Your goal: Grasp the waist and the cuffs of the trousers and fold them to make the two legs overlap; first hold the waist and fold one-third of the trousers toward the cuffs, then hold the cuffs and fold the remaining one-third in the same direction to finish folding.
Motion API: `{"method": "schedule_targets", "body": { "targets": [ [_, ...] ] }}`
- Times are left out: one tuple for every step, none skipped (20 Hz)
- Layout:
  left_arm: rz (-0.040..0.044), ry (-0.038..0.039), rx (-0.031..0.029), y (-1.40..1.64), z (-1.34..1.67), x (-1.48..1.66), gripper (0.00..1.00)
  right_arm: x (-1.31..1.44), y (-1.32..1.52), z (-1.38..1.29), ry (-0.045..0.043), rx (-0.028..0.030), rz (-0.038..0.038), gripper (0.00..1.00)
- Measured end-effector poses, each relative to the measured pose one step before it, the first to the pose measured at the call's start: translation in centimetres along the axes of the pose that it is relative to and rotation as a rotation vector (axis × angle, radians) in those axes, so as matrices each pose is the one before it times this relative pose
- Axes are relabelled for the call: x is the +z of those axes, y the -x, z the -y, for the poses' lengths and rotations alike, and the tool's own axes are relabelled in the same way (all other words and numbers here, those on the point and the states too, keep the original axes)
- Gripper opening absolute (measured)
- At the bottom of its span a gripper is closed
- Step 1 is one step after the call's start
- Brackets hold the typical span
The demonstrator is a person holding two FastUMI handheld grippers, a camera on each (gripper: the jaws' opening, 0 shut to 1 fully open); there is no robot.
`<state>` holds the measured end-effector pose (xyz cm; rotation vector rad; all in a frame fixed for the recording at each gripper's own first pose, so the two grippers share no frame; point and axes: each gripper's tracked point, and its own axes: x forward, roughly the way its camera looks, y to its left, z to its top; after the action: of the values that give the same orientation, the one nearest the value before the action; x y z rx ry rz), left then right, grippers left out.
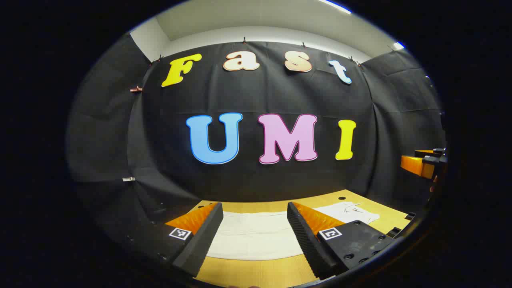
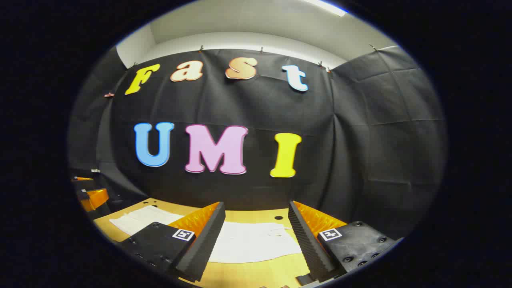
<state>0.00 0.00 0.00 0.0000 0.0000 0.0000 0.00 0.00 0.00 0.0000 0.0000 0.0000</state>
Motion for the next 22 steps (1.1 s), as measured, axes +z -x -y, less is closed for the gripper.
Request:
{"method": "schedule_targets", "body": {
  "targets": [
    [-0.00166,-0.00600,0.00183,-0.242,-0.194,-0.041,1.00,-0.755,-0.461,-1.405,0.01464,0.02255,-0.02062,0.96],
    [-0.00447,-0.00596,-0.00786,-0.305,0.027,0.062,1.00,-0.696,-0.804,-1.130,-0.00424,0.01672,-0.01664,0.99],
    [-0.00890,-0.00274,-0.00956,-0.404,0.119,-0.237,1.00,-0.056,-0.644,-0.942,-0.02066,0.01200,-0.00306,0.95],
    [-0.00594,-0.00028,-0.01051,-0.433,0.052,-0.082,1.00,0.276,-0.903,-0.680,-0.01772,0.00642,0.00797,0.95],
    [-0.00554,-0.00011,-0.00535,-0.411,-0.101,-0.057,1.00,0.157,-0.969,-0.522,-0.00299,0.00217,0.00234,0.95],
    [-0.01067,-0.00088,0.00381,-0.496,-0.192,-0.093,1.00,-0.397,-0.890,-0.391,0.00581,0.00775,-0.01113,0.97],
    [-0.00217,0.00279,0.00597,-0.555,-0.346,0.033,1.00,-0.127,-0.728,-0.370,0.00767,0.01101,-0.00070,0.97],
    [-0.00277,0.00964,-0.00564,-0.536,0.041,-0.080,1.00,0.199,-0.604,-0.176,0.01063,0.00610,0.00745,0.99],
    [-0.01165,0.01028,-0.00606,-0.443,0.158,-0.537,1.00,-0.086,-0.597,0.112,0.01099,0.00016,-0.00248,0.99],
    [-0.01503,0.00765,0.00454,-0.554,-0.252,-0.341,1.00,-0.499,-0.556,0.026,0.00245,0.00819,-0.00740,0.97],
    [-0.01067,0.00833,0.00814,-0.571,-0.510,-0.309,1.00,-0.305,-0.526,-0.213,0.00046,0.00856,-0.00873,0.97],
    [-0.00499,0.00605,0.00629,-0.454,-0.212,-0.065,1.00,-0.260,-0.345,0.064,0.00374,0.00175,-0.00686,0.97],
    [-0.00595,0.00549,0.00814,-0.419,-0.315,-0.214,1.00,-0.303,-0.354,0.186,0.00615,0.00075,-0.00459,0.97],
    [-0.00609,0.00242,0.00803,-0.534,-0.240,-0.061,1.00,-0.176,-0.283,0.180,0.00724,0.00132,-0.00256,0.97],
    [-0.00395,-0.00048,0.00814,-0.485,-0.242,-0.097,1.00,-0.319,-0.316,0.160,0.00892,0.00338,-0.00498,0.97],
    [-0.00337,-0.00354,0.00655,-0.507,-0.221,-0.044,1.00,-0.245,-0.414,0.092,0.01019,0.00458,-0.00561,0.97],
    [-0.00406,-0.00534,0.00629,-0.312,-0.181,-0.191,1.00,-0.316,-0.363,0.242,0.01074,0.00467,-0.00608,0.97],
    [-0.00188,-0.00539,0.00724,-0.362,-0.136,0.185,1.00,-0.386,-0.330,0.384,0.01373,0.00501,-0.00579,0.97],
    [0.00095,-0.00295,0.00353,-0.188,-0.077,0.064,1.00,-0.163,-0.361,0.373,0.01275,0.00437,-0.00147,0.97],
    [0.00025,-0.00259,0.00278,-0.303,0.056,0.028,1.00,-0.142,-0.364,0.446,0.01659,0.00298,-0.00084,0.97],
    [-0.00103,-0.00270,0.00274,-0.227,0.071,-0.137,1.00,-0.189,-0.258,0.505,0.01612,0.00090,-0.00064,0.97],
    [-0.00347,-0.00325,0.00548,-0.162,0.022,-0.149,1.00,-0.259,-0.272,0.410,0.01635,0.00307,-0.00053,0.97]
  ]
}}
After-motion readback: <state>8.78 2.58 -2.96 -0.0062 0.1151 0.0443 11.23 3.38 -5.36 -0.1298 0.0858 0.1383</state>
